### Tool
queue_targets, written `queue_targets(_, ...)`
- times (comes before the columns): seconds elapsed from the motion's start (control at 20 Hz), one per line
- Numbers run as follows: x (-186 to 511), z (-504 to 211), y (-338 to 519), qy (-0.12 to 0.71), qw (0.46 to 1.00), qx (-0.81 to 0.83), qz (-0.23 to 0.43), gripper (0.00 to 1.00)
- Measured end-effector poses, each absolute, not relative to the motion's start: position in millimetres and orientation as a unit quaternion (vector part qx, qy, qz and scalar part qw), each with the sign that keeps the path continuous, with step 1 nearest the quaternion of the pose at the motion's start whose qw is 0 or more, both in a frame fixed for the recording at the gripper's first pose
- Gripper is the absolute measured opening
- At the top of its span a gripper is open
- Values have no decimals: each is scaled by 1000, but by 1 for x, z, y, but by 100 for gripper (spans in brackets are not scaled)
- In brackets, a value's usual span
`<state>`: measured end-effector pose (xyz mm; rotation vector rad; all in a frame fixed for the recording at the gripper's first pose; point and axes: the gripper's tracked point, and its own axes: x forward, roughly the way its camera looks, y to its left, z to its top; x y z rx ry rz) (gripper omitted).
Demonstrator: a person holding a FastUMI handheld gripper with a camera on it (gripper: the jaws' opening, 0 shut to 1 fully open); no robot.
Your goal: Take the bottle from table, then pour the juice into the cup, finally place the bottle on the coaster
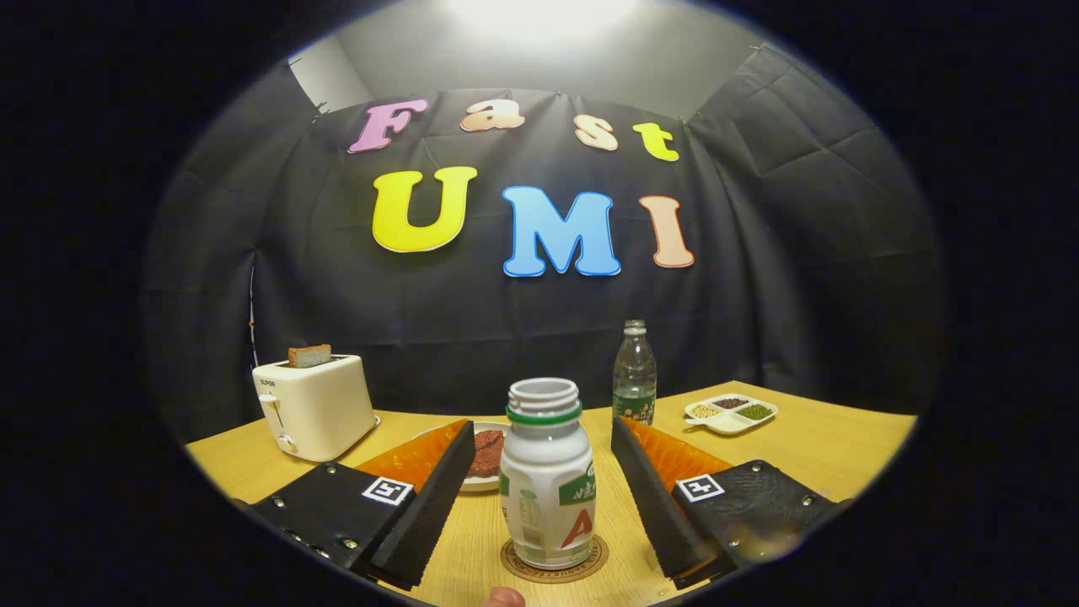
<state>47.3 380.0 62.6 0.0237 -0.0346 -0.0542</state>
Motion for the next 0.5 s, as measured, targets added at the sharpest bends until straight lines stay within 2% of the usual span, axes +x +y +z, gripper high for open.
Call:
queue_targets(0.2, 25, 132, 379, -50, 999, 10, -9, 98)
queue_targets(0.35, 15, 191, 395, -92, 995, 6, 29, 98)
queue_targets(0.5, 12, 212, 396, -98, 994, -11, 40, 98)
